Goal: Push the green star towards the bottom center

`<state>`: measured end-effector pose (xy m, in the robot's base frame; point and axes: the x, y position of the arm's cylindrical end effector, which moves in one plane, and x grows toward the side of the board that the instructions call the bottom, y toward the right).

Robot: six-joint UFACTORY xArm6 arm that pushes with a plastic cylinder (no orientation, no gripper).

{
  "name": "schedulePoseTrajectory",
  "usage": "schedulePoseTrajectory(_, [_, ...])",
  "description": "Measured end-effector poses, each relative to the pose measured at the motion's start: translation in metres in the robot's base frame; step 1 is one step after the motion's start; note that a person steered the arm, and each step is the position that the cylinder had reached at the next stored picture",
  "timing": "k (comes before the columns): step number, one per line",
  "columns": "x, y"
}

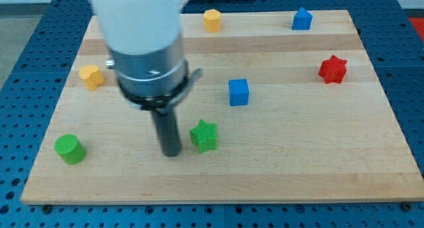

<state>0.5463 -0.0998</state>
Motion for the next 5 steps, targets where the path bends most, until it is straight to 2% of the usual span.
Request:
schedulePoseTrajectory(1, [-0.027, -0.030])
schedulePoseTrajectory(2, [-0.038, 0.005])
schedulePoseTrajectory(3, [-0.038, 0.074])
schedulePoseTrajectory(4, [-0.029, 0.117])
schedulePoseTrajectory(5, [-0.018, 0.126])
